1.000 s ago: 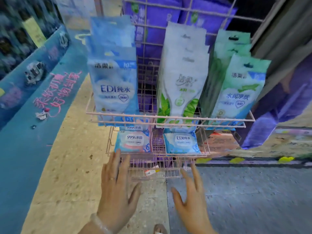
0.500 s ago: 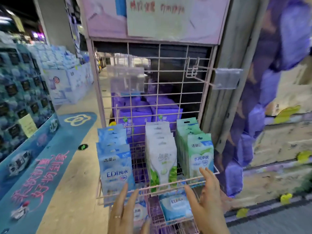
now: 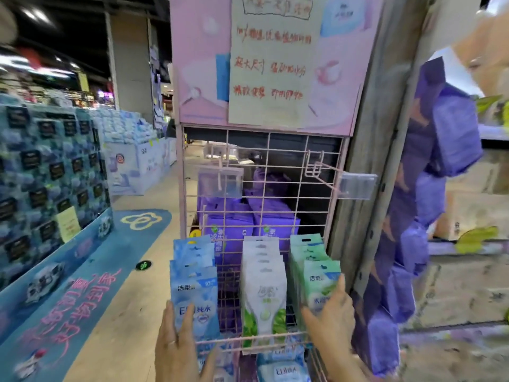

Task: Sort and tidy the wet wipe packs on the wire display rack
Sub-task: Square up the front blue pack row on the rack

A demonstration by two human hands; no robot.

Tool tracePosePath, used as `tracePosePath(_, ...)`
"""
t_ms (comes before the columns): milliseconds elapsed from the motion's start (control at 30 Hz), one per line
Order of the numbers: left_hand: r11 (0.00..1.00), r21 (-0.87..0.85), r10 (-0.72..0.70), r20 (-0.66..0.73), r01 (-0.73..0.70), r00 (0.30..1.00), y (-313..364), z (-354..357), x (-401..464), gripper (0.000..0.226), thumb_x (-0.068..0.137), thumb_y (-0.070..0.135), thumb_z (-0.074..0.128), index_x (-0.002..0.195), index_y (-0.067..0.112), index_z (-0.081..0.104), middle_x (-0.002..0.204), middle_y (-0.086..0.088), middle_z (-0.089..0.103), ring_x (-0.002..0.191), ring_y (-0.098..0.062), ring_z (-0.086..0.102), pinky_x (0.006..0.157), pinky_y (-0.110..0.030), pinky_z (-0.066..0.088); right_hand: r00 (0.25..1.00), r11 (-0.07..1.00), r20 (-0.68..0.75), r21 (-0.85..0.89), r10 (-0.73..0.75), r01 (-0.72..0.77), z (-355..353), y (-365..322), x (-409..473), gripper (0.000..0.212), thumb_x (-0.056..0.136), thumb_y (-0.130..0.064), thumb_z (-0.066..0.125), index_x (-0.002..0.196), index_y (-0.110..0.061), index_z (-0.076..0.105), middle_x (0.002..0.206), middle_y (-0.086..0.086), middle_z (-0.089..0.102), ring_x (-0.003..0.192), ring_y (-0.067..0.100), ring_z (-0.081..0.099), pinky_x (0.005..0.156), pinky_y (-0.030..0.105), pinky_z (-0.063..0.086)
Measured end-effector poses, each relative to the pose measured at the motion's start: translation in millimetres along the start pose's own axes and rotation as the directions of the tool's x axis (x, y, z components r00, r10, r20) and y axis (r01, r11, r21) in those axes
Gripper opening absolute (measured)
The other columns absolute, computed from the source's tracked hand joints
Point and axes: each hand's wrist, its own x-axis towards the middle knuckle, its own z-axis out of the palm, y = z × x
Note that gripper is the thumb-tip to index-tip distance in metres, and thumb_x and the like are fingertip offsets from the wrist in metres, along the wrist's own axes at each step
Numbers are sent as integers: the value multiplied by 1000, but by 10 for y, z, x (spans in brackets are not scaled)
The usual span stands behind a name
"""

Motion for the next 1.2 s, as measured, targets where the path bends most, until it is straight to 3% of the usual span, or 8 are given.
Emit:
tracePosePath(67, 998, -56, -27, -90, 22, 996, -47, -27, 51, 100, 32, 28, 93, 118, -5, 57, 127, -40, 48, 110, -56, 53, 75, -59, 51, 1000, 1000, -3, 10, -21, 21, 2, 21, -3, 113, 61, -28, 78, 146, -11, 6, 128, 24, 46, 117, 40, 44, 94, 46, 39)
tracePosePath(167, 930, -241, -302, -62, 279, 951, -22, -130, 178, 116, 60, 47, 78, 146, 5, 13, 154, -22, 15, 144, -33, 13, 111, -45, 24, 1000, 998, 4, 67, -22, 21, 21, 51, -25, 118, 59, -38, 82, 146, -13, 7, 142, 24, 33, 131, 38, 32, 104, 49, 32)
tracePosePath(400, 858, -278, -448, 3, 431, 894, 251, -162, 555, 139, 53, 70, 69, 144, 13, -20, 156, -14, 14, 145, -25, 13, 115, -45, 19, 990, 987, -110, 126, -85, 98, -53, -41, -224, 107, 61, -26, 83, 143, -2, 19, 146, 28, 25, 135, 43, 24, 108, 52, 24)
tracePosePath(533, 804, -393, -477, 19, 445, 879, 273, -82, 636, 133, 56, 42, 82, 145, 10, -12, 148, -21, 29, 137, -33, 30, 111, -44, 28, 913, 858, 133, 414, -386, 303, 54, -446, -671, 69, 78, -29, 68, 137, -11, 36, 133, -1, 45, 126, 17, 44, 103, 28, 32)
tracePosePath(700, 680, -612, -460, 74, 405, 885, 162, -88, 642, 133, 55, 37, 82, 145, 23, -14, 151, -13, 20, 137, -30, 29, 109, -47, 32, 688, 778, 661, 587, -301, -224, 446, -1176, -791, 67, 89, -54, 36, 145, -21, 17, 134, -14, 36, 121, -4, 38, 102, 17, 30)
tracePosePath(867, 341, -833, -336, 325, 436, 884, -175, -212, 796, 109, 66, 43, 77, 147, 23, 8, 154, -4, 25, 139, -19, 30, 109, -39, 34, 643, 664, 756, 544, -123, -512, 849, -1401, -554, 75, 83, -69, 21, 140, -22, 35, 147, 4, 39, 133, 21, 39, 113, 37, 27)
tracePosePath(1033, 320, -839, -66, 444, 440, 894, -325, -237, 917, 46, 76, 10, 71, 118, 21, 56, 94, 8, 76, 84, -6, 71, 62, -15, 54, 542, 582, 822, 531, -176, -616, 1003, -1413, -548, 74, 77, -76, 20, 120, -30, 58, 128, 6, 61, 119, 25, 55, 109, 47, 36)
tracePosePath(1200, 241, -872, -17, 435, 426, 900, -333, -213, 923, 55, 67, 15, 76, 118, 16, 58, 103, -3, 75, 93, -19, 71, 67, -22, 55, 569, 603, 802, 547, -181, -580, 1001, -1433, -564, 81, 63, -82, 25, 116, -32, 59, 118, 1, 67, 111, 21, 60, 104, 45, 42)
